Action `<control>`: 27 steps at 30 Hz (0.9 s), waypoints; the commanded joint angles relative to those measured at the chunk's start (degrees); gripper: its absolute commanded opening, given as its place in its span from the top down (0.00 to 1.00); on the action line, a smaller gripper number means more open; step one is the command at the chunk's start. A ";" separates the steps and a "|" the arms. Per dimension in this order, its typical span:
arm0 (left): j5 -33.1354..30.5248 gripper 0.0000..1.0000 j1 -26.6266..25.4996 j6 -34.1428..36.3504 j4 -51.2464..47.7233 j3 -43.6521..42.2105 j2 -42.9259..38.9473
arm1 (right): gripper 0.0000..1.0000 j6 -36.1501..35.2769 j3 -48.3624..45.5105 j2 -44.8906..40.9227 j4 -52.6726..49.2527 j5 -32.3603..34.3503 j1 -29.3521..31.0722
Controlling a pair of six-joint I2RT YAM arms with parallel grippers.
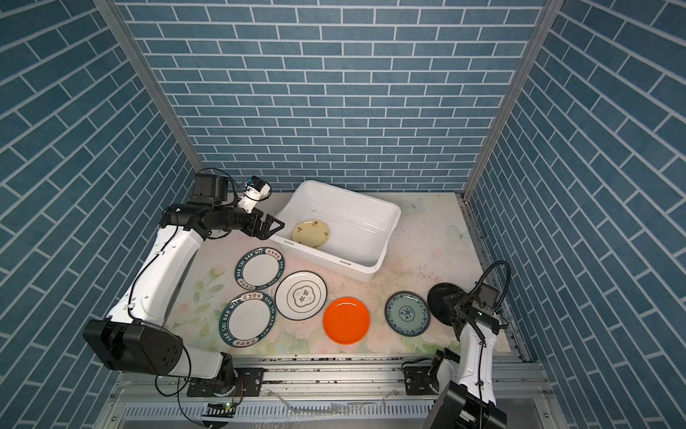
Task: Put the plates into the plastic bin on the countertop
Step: 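Lower the right gripper onto the black plate's rim and close it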
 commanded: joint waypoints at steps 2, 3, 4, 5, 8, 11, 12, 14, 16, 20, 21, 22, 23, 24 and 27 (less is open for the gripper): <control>-0.17 0.00 -0.31 0.44 -0.56 0.19 -0.03 | 0.15 -2.85 0.02 1.79 3.92 -5.03 -0.23; -0.25 0.00 -0.37 0.43 -0.56 -0.01 -0.07 | 0.16 -3.14 0.02 2.43 4.48 -5.52 -0.25; -0.31 0.00 -0.40 0.48 -0.47 -0.06 -0.23 | 0.17 -3.43 0.13 3.21 5.06 -6.26 -0.26; -0.42 0.00 -0.40 0.61 -0.51 -0.29 -0.20 | 0.18 -3.77 0.34 3.92 5.56 -6.83 -0.23; -0.61 0.00 -0.40 0.64 -0.49 -0.25 -0.20 | 0.18 -4.98 0.56 6.84 7.29 -9.51 -0.20; -1.10 0.00 -1.04 1.10 -0.81 0.04 0.14 | 0.20 -6.13 1.07 9.15 7.84 -11.37 -0.32; -1.47 0.01 -1.49 1.52 -1.10 0.39 0.31 | 0.20 -6.56 1.25 9.53 7.77 -11.71 -0.35; -2.61 0.00 -2.60 2.39 -1.74 0.98 0.69 | 0.22 -7.63 1.71 10.53 7.71 -12.52 -0.43; -3.68 0.00 -3.67 3.22 -2.13 1.32 0.88 | 0.26 -8.69 1.97 11.53 7.60 -13.26 -0.45; -4.43 0.00 -5.04 3.87 -1.91 1.23 0.96 | 0.33 -10.18 2.19 13.77 7.43 -14.21 -0.79; -4.43 0.00 -5.15 3.87 -1.67 1.09 0.97 | 0.33 -10.30 2.15 14.10 7.44 -14.26 -0.88; -4.39 0.00 -5.30 3.87 -1.49 0.85 0.97 | 0.34 -10.40 2.15 14.29 7.46 -14.26 -0.99; -4.30 0.00 -5.36 3.91 -1.32 0.69 0.89 | 0.34 -10.48 2.08 14.30 7.35 -14.26 -1.22; -4.22 0.00 -5.40 3.87 -1.12 0.45 0.76 | 0.35 -10.49 1.94 14.14 7.37 -14.19 -1.32; -4.11 0.00 -5.49 4.04 -0.44 -0.33 0.63 | 0.37 -10.40 1.63 13.82 7.42 -14.26 -1.75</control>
